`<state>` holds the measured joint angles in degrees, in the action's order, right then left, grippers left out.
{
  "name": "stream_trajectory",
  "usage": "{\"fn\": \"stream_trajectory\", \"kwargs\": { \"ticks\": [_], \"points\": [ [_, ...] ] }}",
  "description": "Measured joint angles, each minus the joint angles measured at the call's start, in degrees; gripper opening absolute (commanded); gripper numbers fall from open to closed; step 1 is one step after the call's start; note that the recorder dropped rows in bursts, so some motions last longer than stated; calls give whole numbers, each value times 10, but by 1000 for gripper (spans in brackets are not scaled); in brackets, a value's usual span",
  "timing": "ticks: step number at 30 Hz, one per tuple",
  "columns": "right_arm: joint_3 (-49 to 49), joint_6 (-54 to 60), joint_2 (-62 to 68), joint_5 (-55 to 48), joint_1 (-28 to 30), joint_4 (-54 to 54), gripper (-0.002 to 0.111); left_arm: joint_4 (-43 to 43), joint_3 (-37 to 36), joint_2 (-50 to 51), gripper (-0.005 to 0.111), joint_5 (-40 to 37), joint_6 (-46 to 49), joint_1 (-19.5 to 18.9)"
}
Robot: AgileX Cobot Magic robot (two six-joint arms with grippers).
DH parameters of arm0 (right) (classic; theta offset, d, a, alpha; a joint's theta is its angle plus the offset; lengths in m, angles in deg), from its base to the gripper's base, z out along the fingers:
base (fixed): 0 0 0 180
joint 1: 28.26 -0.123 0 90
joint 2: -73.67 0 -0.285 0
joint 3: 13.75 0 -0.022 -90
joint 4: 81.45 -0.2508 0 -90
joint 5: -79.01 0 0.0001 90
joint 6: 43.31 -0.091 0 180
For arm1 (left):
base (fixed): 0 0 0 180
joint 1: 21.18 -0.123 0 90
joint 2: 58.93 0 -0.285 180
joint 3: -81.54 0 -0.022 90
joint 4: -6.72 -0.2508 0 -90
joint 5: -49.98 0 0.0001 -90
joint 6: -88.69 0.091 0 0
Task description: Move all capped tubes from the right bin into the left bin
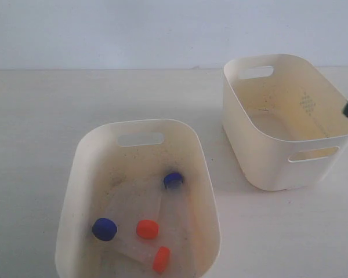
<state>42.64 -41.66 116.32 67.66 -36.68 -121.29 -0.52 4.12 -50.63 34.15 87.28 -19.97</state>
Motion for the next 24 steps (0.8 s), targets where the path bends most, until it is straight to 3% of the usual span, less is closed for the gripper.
{"fn": "stream_trajectory", "kwargs": {
  "ticks": [9,18,24],
  "points": [
    [112,26,-193,61,89,0,0,0,0,0,4,0,0,0],
    [200,35,-282,118,94,0,0,0,0,0,4,0,0,0],
    [205,35,-283,121,94,0,0,0,0,0,4,0,0,0]
  ]
}}
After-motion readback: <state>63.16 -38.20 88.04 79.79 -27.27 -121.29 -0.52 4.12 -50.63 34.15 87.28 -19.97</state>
